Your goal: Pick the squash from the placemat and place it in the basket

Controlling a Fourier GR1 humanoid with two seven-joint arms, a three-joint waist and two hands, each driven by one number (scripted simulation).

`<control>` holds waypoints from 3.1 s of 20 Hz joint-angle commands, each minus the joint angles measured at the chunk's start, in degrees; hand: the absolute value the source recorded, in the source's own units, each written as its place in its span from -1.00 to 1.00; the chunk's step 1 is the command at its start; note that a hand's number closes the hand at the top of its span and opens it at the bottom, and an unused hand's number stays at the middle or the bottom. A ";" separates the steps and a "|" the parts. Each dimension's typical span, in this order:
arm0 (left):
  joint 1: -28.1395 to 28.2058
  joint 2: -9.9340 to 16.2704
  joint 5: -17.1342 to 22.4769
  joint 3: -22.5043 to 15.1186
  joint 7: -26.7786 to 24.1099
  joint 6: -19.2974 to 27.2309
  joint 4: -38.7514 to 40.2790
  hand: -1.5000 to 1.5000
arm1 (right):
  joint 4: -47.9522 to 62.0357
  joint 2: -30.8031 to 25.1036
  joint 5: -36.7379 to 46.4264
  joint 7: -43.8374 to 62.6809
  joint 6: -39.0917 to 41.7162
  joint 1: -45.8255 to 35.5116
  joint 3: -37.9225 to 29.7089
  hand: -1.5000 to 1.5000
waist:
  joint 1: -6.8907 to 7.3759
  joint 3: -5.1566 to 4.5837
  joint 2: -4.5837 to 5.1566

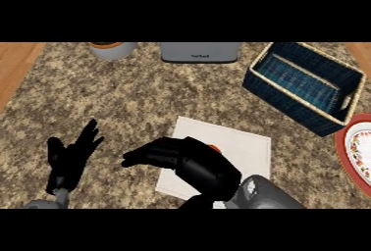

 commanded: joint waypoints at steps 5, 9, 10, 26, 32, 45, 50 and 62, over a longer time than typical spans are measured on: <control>4.62 2.12 0.80 0.19 5.52 -0.40 1.87 0.00 | -7.12 -13.38 8.23 18.08 10.53 -17.27 -7.49 -1.00 | -1.72 -0.61 0.44; 6.87 -0.09 0.04 -1.06 3.06 0.23 1.84 0.00 | -9.39 -16.98 1.02 25.34 21.85 -25.49 -12.02 -1.00 | -1.22 -0.67 0.70; 5.66 0.09 -0.62 -1.52 4.93 1.29 0.17 0.00 | -8.23 -19.34 -1.97 25.38 25.85 -27.60 -13.98 -1.00 | -1.14 -0.60 0.76; 6.35 -0.28 -0.79 -1.00 6.20 0.07 0.04 0.00 | -5.87 -27.91 -23.70 37.00 48.88 -34.20 -16.94 -1.00 | -1.29 -0.50 1.14; 7.20 -0.02 -1.29 -0.24 6.32 0.05 -1.46 0.00 | -9.31 -25.91 -21.46 37.03 45.96 -28.28 -16.33 -1.00 | -1.09 -0.43 1.24; 7.11 0.50 -1.30 1.43 6.06 -2.17 -2.24 0.00 | -7.79 -15.38 0.23 31.38 41.01 -18.38 -7.28 -1.00 | 0.17 -0.39 1.67; 9.86 0.24 -1.05 2.25 3.09 -3.24 -1.50 0.00 | -9.66 -16.51 5.67 28.68 39.43 -12.42 -4.75 -1.00 | -0.31 -0.38 1.55; 6.45 -1.11 -3.08 2.24 6.82 -2.34 -1.52 0.00 | -0.12 -10.95 18.67 18.60 33.49 -10.01 -1.33 -1.00 | -0.29 -0.42 1.55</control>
